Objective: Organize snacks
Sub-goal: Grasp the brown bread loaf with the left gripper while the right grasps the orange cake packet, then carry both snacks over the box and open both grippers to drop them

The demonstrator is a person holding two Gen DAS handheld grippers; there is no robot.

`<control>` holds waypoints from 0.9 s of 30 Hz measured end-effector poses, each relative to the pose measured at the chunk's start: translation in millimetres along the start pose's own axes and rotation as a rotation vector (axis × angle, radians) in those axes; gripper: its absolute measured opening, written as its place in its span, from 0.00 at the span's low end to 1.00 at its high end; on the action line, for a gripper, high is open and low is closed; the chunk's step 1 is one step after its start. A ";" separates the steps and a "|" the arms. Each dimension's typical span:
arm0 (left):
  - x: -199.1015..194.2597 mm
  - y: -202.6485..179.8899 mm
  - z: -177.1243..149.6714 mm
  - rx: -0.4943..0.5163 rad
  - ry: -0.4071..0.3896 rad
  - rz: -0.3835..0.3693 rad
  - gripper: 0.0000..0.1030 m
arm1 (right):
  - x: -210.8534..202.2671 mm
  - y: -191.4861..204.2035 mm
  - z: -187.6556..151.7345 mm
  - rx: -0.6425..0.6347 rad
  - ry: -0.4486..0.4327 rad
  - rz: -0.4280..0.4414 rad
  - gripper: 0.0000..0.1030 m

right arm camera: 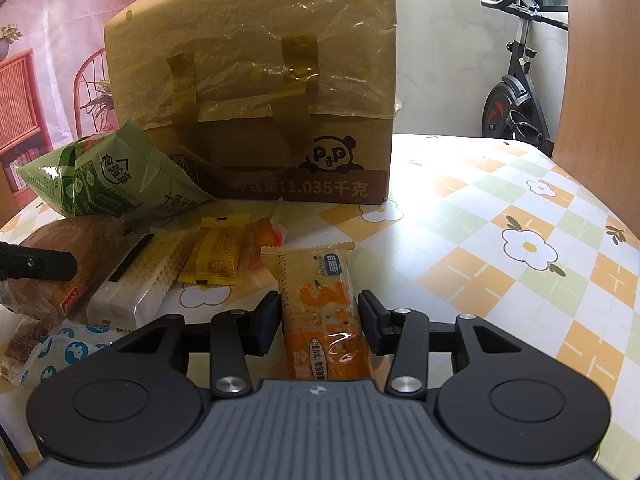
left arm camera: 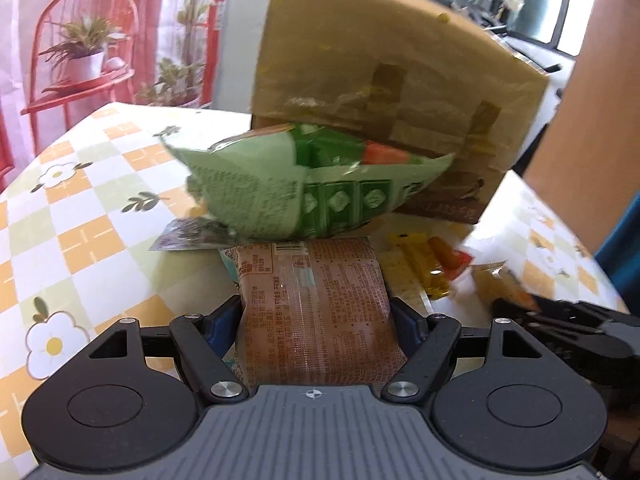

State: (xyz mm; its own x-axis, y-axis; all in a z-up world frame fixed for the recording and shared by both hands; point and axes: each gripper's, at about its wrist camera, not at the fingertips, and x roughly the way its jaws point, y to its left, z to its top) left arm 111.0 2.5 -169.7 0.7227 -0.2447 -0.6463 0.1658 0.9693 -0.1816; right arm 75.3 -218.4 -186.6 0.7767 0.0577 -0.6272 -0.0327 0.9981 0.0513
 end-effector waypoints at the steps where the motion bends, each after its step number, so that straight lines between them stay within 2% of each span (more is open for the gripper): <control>1: -2.5 -1.6 0.0 0.007 -0.011 -0.019 0.76 | 0.6 0.1 -0.3 0.001 0.004 0.000 0.44; 5: -8.9 -14.1 -1.6 0.067 -0.052 -0.050 0.76 | 1.1 -0.8 -1.3 0.003 0.007 0.000 0.44; 12: -11.5 -21.3 -1.7 0.114 -0.091 -0.018 0.76 | 1.1 -0.7 -1.2 0.004 0.007 0.000 0.44; 17: -21.8 -28.8 -2.4 0.159 -0.144 -0.088 0.76 | 1.2 -0.6 -1.0 0.005 0.008 0.001 0.44; 23: -33.0 -36.0 -1.5 0.215 -0.213 -0.115 0.76 | 1.9 -1.3 -1.8 0.009 0.014 0.004 0.44; 27: -40.2 -36.3 2.6 0.223 -0.264 -0.099 0.76 | 1.9 -1.3 -1.7 0.009 0.014 0.004 0.44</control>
State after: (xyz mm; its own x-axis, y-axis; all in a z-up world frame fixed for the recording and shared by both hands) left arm 77.7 -22.7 -135.2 0.8395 -0.3515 -0.4144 0.3652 0.9297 -0.0489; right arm 75.8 -219.6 -189.2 0.7677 0.0621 -0.6377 -0.0300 0.9977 0.0610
